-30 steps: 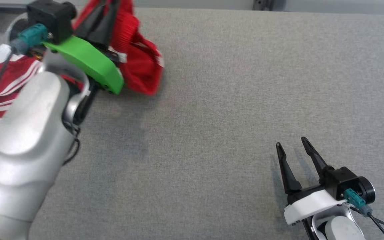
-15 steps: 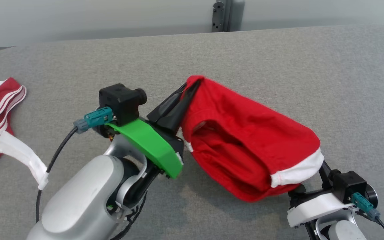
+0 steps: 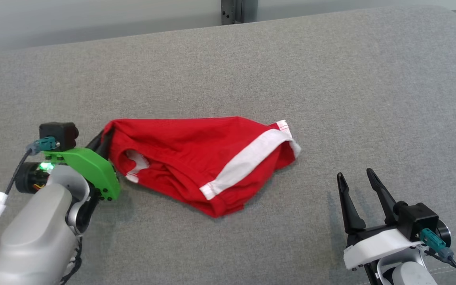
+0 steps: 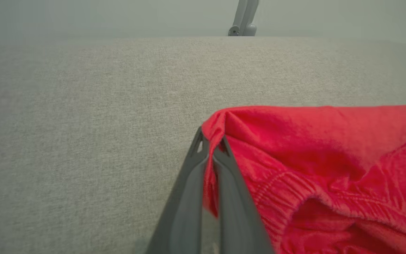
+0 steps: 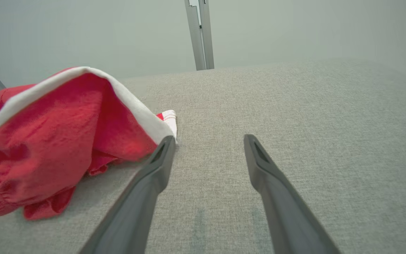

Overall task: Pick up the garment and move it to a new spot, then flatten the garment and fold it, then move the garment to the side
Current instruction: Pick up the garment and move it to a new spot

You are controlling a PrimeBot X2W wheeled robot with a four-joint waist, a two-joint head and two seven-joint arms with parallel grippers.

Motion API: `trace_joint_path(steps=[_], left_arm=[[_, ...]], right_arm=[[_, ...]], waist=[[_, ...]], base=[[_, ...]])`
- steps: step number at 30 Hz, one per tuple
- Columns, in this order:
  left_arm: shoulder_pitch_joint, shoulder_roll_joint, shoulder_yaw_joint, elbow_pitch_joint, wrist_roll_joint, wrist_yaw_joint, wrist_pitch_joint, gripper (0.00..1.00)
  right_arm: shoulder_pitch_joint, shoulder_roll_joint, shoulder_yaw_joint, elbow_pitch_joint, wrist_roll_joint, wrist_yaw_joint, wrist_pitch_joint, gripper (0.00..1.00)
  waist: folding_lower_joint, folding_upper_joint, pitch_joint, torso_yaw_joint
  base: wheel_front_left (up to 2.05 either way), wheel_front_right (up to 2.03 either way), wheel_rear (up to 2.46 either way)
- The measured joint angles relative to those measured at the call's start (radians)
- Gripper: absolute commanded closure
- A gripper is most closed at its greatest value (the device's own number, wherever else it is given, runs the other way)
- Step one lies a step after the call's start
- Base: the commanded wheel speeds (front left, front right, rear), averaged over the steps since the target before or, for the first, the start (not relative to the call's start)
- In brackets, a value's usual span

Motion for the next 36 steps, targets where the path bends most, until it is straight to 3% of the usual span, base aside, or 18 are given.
trace_joint_path(steps=[5, 6, 7, 8, 12, 16, 21, 25, 31, 36], left_arm=[[-0.037, -0.012, 0.003, 0.152, 0.017, -0.025, -0.08, 1.0], [-0.038, -0.022, 0.004, 0.175, 0.012, -0.034, -0.093, 0.86], [-0.041, -0.033, 0.001, 0.191, 0.012, -0.043, -0.101, 0.32], [-0.043, -0.042, -0.006, 0.204, 0.013, -0.05, -0.108, 0.0], [-0.04, -0.063, -0.015, 0.248, 0.015, -0.06, -0.145, 0.0], [0.005, -0.059, 0.044, 0.225, 0.022, -0.014, -0.184, 0.0], [0.163, -0.047, 0.254, -0.091, 0.145, 0.094, -0.19, 0.0], [0.407, -0.085, 0.38, -0.333, 0.259, 0.141, -0.189, 0.0], [0.659, -0.17, 0.506, -0.555, 0.409, 0.153, -0.19, 0.0], [0.793, -0.24, 0.587, -0.611, 0.524, 0.097, -0.19, 0.0]], right_arm=[[0.001, 0.0, -0.002, 0.008, -0.008, 0.0, 0.0, 0.0], [0.001, 0.0, -0.002, 0.01, -0.008, 0.0, 0.0, 0.0], [0.001, 0.001, -0.002, 0.011, -0.008, 0.0, 0.0, 0.0], [0.001, 0.0, -0.003, 0.012, -0.008, 0.0, 0.0, 0.0], [0.008, 0.0, -0.005, 0.015, -0.013, 0.0, 0.0, 0.0], [0.017, 0.001, -0.025, 0.009, -0.037, 0.0, 0.0, 0.0], [0.021, 0.0, -0.062, -0.016, -0.075, 0.0, 0.0, 0.0], [0.021, 0.001, -0.094, -0.038, -0.11, 0.0, 0.0, 0.0], [0.025, 0.001, -0.154, -0.049, -0.143, 0.0, 0.0, 0.0], [0.049, 0.0, -0.184, -0.048, -0.141, 0.0, 0.0, 0.0]], waist=[[0.0, 0.0, -0.008, 0.008], [0.0, 0.0, -0.011, 0.01], [0.0, 0.0, -0.013, 0.012], [0.0, 0.0, -0.016, 0.014], [0.0, 0.0, -0.031, 0.023], [0.0, 0.0, -0.055, 0.027], [0.0, 0.0, -0.09, 0.034], [0.0, 0.0, -0.122, 0.041], [0.0, 0.0, -0.166, 0.054], [0.0, 0.0, -0.194, 0.067]], base=[[0.0, 0.0, 0.0], [0.0, 0.0, 0.0], [0.0, 0.0, 0.0], [0.0, 0.0, 0.0], [0.0, 0.0, 0.0], [0.0, 0.0, 0.0], [0.0, 0.0, 0.0], [0.0, 0.0, 0.0], [0.0, 0.0, 0.0], [0.0, 0.0, 0.0]])
